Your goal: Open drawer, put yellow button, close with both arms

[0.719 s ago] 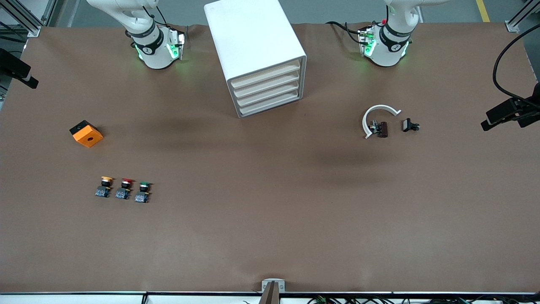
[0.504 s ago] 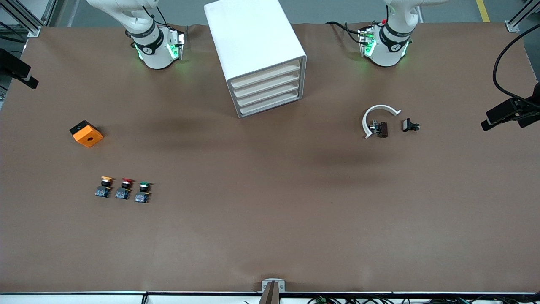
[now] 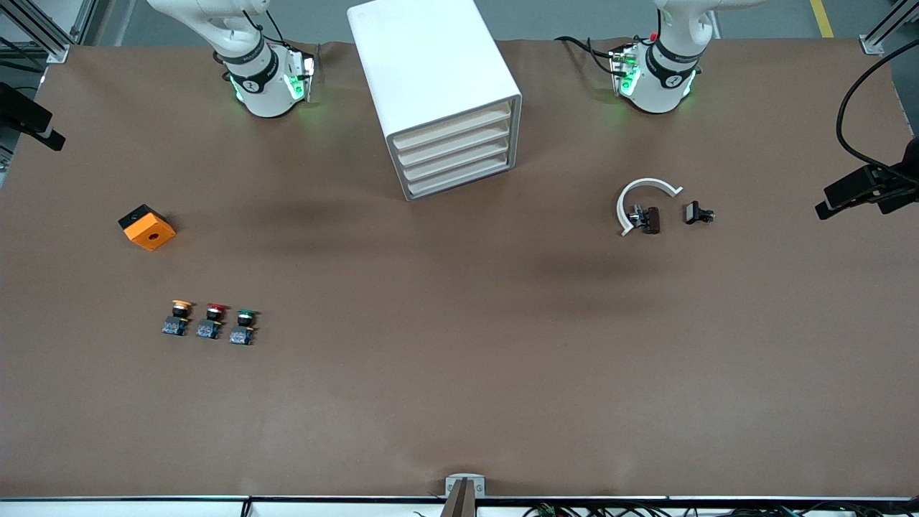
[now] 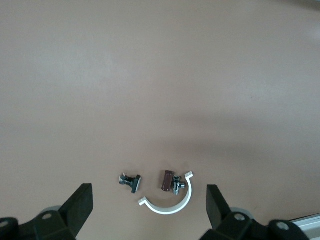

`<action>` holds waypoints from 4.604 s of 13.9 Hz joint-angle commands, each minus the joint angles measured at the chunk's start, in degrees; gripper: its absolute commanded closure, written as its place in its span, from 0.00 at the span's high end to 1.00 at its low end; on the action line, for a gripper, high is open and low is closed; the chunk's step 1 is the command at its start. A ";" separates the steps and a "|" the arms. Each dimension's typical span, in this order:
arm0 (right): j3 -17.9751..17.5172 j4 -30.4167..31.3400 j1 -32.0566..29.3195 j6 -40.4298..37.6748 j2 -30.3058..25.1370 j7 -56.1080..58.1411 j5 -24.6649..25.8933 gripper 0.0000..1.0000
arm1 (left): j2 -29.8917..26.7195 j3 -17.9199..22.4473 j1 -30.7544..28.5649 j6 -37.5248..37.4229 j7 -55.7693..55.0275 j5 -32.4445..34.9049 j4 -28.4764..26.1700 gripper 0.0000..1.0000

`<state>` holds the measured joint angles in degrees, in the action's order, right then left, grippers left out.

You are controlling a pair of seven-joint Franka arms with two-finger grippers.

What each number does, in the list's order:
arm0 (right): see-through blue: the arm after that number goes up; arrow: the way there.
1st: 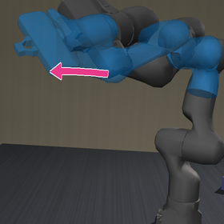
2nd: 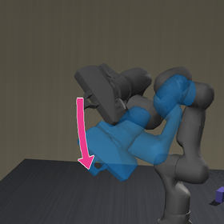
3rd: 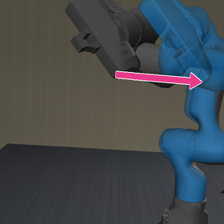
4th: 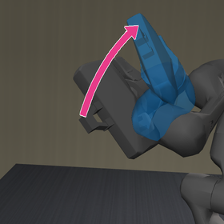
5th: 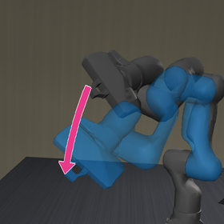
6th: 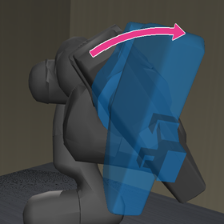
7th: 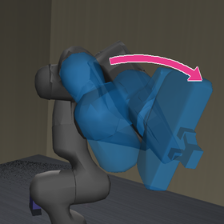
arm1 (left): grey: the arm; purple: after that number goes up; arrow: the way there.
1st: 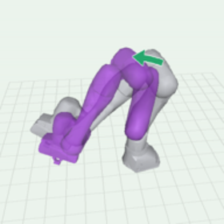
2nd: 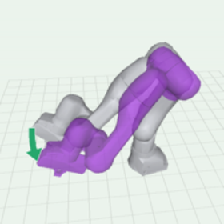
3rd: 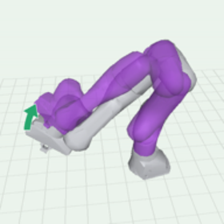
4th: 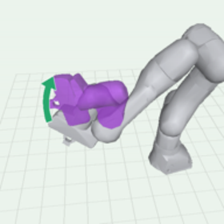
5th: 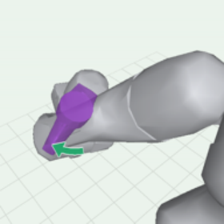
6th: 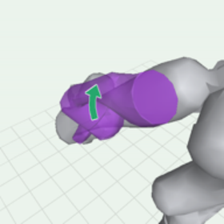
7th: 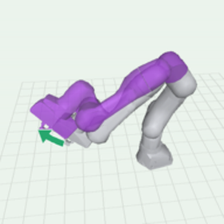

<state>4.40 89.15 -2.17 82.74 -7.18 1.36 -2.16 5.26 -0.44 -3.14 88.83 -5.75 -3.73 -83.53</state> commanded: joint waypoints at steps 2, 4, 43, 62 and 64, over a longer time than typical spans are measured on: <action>-0.36 -0.64 -0.91 -0.65 0.15 0.48 -0.57 1.00 | 3.26 -0.17 -0.55 -1.12 -4.27 0.30 0.48 1.00; -0.36 -0.65 -1.00 -0.65 0.15 -0.04 -0.57 1.00 | 7.47 -0.17 0.06 -1.03 -6.46 0.21 0.56 1.00; -0.71 16.40 -5.83 66.49 42.59 -3.38 0.66 1.00 | 43.43 -6.59 23.09 -27.66 -120.02 -51.73 1.27 0.99; -0.80 15.88 -5.39 60.61 44.18 -1.10 0.66 0.00 | 41.15 -6.50 32.41 -25.29 -125.47 -54.37 -5.06 0.58; -0.80 15.18 -5.65 60.52 44.18 -0.84 0.66 0.00 | 40.80 -6.50 32.41 -23.71 -127.48 -54.28 -5.15 0.58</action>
<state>3.62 105.81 -7.64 144.29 36.74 -0.29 -1.01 47.85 -7.19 29.02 63.38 -130.76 -56.88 -87.46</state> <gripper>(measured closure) 0.599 0.414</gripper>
